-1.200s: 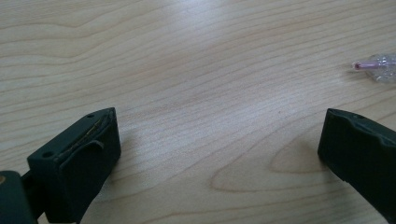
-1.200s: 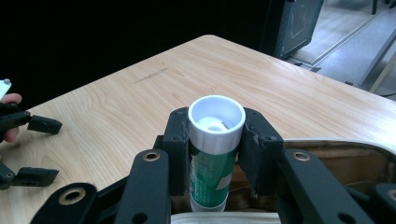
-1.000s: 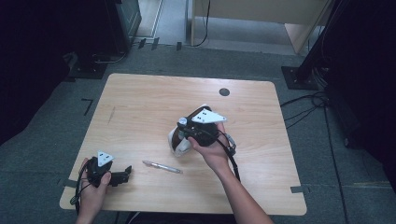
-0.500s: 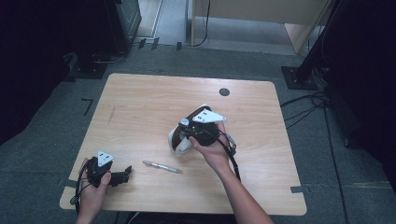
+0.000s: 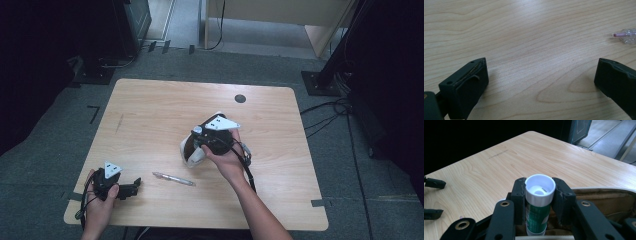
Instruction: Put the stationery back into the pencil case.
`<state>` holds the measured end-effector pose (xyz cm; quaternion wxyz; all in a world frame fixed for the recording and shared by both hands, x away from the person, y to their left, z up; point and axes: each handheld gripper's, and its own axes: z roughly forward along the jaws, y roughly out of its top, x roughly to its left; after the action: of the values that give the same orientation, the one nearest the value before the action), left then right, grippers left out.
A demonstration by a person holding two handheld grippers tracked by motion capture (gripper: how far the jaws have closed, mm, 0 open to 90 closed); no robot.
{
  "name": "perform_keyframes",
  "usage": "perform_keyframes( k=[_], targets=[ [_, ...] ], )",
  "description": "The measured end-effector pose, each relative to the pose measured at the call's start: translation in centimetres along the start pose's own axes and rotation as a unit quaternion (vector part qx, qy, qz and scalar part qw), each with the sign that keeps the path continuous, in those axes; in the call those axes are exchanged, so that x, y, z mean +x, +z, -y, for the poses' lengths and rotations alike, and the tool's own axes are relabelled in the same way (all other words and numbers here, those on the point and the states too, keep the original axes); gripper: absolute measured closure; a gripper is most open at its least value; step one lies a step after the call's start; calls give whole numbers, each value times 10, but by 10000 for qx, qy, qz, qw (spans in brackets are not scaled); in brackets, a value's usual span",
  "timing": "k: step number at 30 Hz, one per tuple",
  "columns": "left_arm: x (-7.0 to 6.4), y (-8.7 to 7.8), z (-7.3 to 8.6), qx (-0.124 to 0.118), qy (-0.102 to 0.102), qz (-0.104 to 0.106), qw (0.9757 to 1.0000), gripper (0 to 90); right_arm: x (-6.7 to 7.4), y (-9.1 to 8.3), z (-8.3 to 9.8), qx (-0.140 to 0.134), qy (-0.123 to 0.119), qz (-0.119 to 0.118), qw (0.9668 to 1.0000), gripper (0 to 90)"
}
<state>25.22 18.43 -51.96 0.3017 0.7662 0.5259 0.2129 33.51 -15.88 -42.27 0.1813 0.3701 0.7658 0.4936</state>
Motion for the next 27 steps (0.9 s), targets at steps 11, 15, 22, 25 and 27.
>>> perform_keyframes(
  k=[11, 15, 22, 25, 27],
  targets=[
    [0, 0, 0, 9, 3, -2, 10000, 0, -3, -5, -4, -162, 47, 82, 9998, 719],
    [0, 0, 0, 12, 13, -2, 10000, 0, -3, -6, -6, -188, 70, 37, 9998, 706],
    [0, 0, 0, 16, 19, 2, 10000, 0, 10, -1, -13, -315, -37, -190, 9993, 734],
    [0, 0, 0, 16, 20, 0, 10000, 0, 14, 6, -14, -110, -155, -353, 9992, 777],
    [0, 0, 0, 5, 2, -3, 10000, 0, 14, 10, -12, -4, -199, -286, 9994, 794]
  ],
)
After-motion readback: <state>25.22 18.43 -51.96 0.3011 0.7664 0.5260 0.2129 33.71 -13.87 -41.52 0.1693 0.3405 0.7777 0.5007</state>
